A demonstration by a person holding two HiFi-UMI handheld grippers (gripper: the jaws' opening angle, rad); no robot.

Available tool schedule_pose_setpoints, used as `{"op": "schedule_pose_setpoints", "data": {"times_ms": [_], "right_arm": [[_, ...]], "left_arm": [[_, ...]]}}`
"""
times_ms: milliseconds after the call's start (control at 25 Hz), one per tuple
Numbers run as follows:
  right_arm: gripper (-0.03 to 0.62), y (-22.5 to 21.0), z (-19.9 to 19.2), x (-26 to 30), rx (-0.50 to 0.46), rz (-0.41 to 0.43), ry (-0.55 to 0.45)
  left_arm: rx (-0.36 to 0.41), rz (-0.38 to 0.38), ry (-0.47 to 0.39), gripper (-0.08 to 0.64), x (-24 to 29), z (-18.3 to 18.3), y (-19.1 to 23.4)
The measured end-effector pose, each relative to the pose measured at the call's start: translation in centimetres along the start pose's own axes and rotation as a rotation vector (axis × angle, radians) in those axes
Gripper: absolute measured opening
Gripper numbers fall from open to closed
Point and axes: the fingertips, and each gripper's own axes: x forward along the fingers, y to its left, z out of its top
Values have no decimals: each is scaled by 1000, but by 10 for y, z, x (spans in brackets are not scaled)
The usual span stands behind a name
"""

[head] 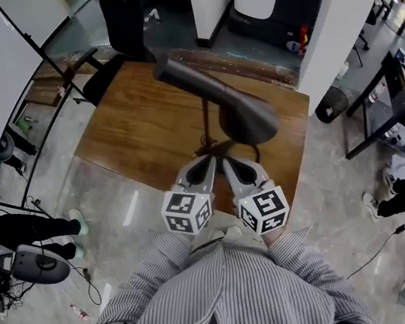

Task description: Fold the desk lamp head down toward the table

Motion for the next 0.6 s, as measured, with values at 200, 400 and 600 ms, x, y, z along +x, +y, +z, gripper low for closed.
{"op": "schedule_pose_setpoints", "data": {"times_ms": [200,400,600], "right_arm": [[0,0,-4,-2,-2,2,17],[0,-1,-11,-4,-7,-4,23],[0,-6,-10,-8,-14,-5,23]], "left_arm": [[-28,-1,2,4,-2,-5,-5],[-48,0,9,4,-5,-11,-3],[-18,1,18,4,-1,-11,-5]]}}
